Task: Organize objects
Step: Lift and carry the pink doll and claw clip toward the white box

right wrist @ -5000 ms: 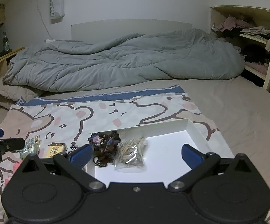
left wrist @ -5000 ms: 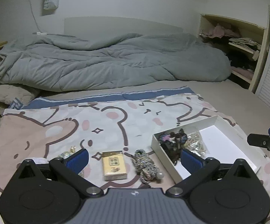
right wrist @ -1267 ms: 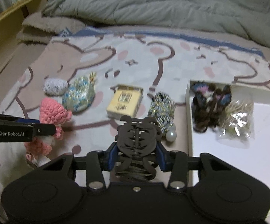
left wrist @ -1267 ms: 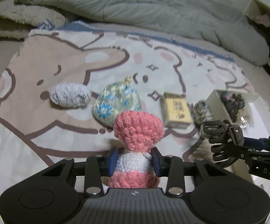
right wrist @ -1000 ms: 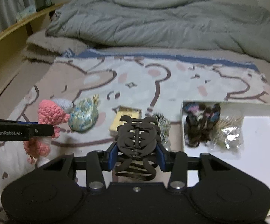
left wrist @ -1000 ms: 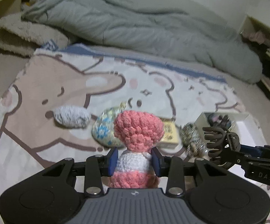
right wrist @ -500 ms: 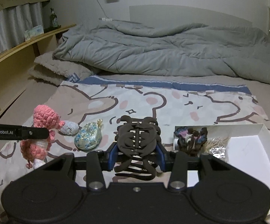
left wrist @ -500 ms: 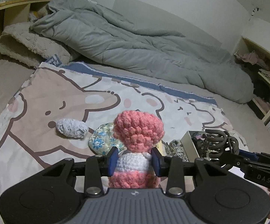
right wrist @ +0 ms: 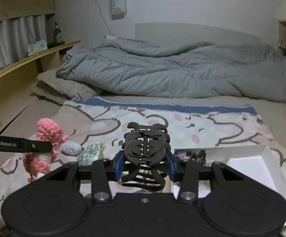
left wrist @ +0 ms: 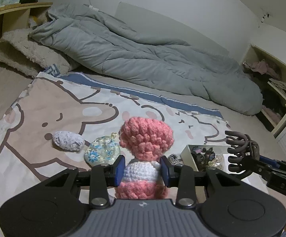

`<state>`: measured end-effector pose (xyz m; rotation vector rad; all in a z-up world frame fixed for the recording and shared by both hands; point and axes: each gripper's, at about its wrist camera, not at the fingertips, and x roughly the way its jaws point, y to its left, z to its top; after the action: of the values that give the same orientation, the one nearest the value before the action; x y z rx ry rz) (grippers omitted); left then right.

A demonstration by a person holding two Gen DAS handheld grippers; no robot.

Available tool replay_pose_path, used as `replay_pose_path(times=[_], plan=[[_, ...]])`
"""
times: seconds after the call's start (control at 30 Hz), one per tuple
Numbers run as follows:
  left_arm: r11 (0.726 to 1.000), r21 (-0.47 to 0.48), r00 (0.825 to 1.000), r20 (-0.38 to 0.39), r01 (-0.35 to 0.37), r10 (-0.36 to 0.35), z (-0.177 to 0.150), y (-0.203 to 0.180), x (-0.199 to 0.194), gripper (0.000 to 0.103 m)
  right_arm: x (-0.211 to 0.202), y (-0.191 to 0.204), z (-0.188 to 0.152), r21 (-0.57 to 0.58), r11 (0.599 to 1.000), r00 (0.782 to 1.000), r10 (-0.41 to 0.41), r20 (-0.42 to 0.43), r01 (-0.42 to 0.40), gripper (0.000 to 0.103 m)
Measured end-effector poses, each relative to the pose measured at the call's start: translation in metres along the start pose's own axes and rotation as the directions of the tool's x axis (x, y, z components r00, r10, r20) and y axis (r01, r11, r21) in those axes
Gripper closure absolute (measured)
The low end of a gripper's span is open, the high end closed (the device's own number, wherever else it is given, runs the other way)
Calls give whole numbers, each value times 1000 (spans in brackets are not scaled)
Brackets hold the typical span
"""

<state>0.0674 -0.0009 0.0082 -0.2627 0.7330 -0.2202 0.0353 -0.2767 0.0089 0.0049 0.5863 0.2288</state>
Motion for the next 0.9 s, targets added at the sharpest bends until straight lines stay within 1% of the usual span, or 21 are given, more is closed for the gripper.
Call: replay_pose_path(times=[0.13, 0.3, 0.57, 0.7, 0.9], plan=[[1000, 13, 1000, 21, -2, 1, 6, -14, -1, 64, -12, -5, 3, -2, 1000, 1000, 17, 24, -17, 59], [1000, 31, 1000, 29, 4, -5, 17, -35, 8, 64, -15, -23, 5, -5, 1000, 1000, -14, 16, 14, 59], [996, 63, 998, 14, 68, -69, 37, -79, 33, 64, -7, -71, 9, 31, 995, 996, -90, -5, 91, 59], [992, 77, 995, 3, 104, -105, 46, -105, 49, 64, 0, -98, 11, 32, 990, 990, -137, -21, 137, 59], [983, 98, 987, -36, 158, -155, 51, -147, 80, 64, 9, -141, 14, 50, 981, 981, -188, -42, 190, 59]])
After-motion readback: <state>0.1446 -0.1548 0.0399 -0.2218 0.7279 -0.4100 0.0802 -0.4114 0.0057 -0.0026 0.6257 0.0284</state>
